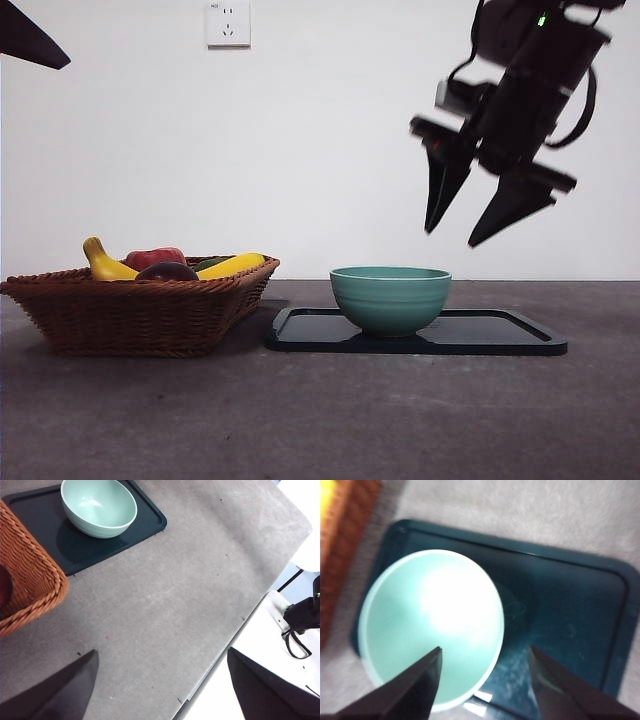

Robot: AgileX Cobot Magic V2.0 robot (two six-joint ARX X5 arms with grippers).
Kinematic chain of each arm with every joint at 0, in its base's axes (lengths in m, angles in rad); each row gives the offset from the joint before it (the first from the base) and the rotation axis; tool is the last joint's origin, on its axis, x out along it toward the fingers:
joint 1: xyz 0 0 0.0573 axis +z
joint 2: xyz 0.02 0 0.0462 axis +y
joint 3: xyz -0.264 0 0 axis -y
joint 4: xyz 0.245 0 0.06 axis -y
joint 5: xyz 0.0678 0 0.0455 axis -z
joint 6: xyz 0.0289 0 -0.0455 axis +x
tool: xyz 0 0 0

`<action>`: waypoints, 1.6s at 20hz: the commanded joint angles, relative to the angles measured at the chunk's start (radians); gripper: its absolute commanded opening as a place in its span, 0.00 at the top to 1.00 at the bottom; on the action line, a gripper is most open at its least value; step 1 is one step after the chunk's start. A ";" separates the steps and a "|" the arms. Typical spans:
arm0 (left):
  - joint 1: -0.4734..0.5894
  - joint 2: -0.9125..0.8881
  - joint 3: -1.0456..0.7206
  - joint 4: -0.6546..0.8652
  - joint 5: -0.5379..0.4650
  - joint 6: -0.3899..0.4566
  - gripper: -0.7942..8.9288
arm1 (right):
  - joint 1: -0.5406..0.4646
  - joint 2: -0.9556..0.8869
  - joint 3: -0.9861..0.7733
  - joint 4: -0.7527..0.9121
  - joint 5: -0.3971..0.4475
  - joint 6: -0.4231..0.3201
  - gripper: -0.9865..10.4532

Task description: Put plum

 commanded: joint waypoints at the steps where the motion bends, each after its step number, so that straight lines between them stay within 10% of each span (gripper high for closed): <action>1: -0.005 0.005 0.018 0.011 0.005 0.013 0.50 | 0.010 0.058 0.023 0.038 0.004 -0.011 0.68; 19: -0.005 0.005 0.018 0.008 0.005 0.013 0.50 | 0.033 0.114 0.024 0.142 0.082 -0.003 0.91; 32: -0.005 0.005 0.018 0.010 0.005 0.013 0.50 | 0.070 -0.339 0.020 -0.193 0.048 -0.087 0.91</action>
